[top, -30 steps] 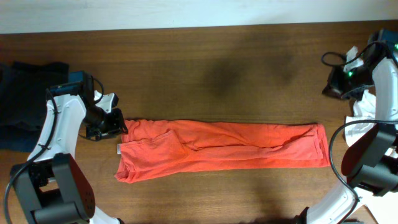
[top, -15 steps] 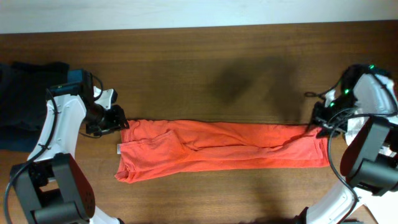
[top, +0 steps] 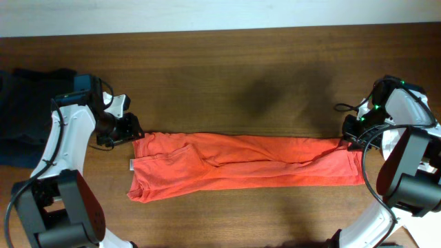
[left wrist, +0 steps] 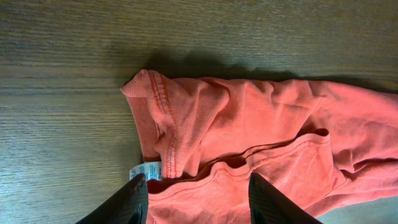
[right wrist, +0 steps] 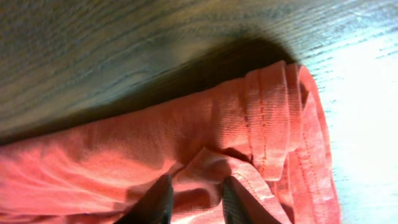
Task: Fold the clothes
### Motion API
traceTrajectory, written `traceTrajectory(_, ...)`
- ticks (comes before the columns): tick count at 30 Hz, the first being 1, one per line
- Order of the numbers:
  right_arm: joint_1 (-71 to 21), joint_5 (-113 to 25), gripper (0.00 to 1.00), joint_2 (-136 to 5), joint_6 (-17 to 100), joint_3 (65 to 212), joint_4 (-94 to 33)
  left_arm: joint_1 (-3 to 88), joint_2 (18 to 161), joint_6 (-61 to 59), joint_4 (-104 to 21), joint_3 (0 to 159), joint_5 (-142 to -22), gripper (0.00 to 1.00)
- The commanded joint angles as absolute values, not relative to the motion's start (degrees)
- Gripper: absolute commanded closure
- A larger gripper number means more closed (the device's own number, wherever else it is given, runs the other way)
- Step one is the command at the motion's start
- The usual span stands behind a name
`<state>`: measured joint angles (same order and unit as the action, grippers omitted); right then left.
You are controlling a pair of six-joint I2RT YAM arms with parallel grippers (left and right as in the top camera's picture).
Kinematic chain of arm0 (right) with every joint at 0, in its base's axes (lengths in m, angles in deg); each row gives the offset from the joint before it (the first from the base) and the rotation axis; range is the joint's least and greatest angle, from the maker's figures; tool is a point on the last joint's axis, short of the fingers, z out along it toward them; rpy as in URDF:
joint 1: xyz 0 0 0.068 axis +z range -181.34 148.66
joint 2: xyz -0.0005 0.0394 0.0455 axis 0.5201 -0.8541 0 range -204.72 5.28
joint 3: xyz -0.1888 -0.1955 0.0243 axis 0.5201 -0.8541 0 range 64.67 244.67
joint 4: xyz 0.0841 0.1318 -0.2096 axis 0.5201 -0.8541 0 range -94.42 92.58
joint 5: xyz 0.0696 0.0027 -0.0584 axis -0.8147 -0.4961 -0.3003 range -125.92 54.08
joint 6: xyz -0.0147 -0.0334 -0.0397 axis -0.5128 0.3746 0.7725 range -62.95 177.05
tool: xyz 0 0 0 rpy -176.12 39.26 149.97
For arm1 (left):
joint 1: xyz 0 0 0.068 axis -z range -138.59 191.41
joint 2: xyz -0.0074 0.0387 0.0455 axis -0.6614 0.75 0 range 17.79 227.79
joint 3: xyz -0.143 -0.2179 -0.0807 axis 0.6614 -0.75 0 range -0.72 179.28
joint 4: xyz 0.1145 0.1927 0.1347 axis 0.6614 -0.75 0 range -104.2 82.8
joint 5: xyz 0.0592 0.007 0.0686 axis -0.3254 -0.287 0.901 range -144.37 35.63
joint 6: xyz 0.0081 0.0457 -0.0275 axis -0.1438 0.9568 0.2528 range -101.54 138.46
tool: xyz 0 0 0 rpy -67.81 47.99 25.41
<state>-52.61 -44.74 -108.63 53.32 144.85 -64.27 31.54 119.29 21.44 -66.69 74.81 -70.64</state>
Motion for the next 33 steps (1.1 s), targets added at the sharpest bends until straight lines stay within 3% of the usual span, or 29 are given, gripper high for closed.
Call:
traceTrajectory(1, -52.35, -44.01, 0.92, -108.35, 53.12, 144.33, -64.47, 31.65, 118.26, 20.76, -66.53, 74.59, -71.73, 0.49)
traceTrajectory(8, -52.35, -47.86, 0.96, -108.3, 53.17, 148.48, -66.08, 31.65, 118.26, 20.63, -66.12, 74.59, -71.71, 0.49)
traceTrajectory(16, -51.17, -56.28, 0.96, -108.28, 53.58, 180.52, -65.98, 31.65, 118.26, 20.63, -64.85, 74.59, -71.71, 0.49)
traceTrajectory(26, -48.48, -45.85, 0.96, -108.37, 53.78, 180.26, -75.55, 31.67, 118.26, 20.61, -65.27, 74.33, -79.29, 0.48)
traceTrajectory(33, -48.48, -45.74, 0.96, -108.37, 53.78, 180.26, -76.6, 35.17, 118.28, 17.46, -64.28, 67.27, -75.86, 0.49)
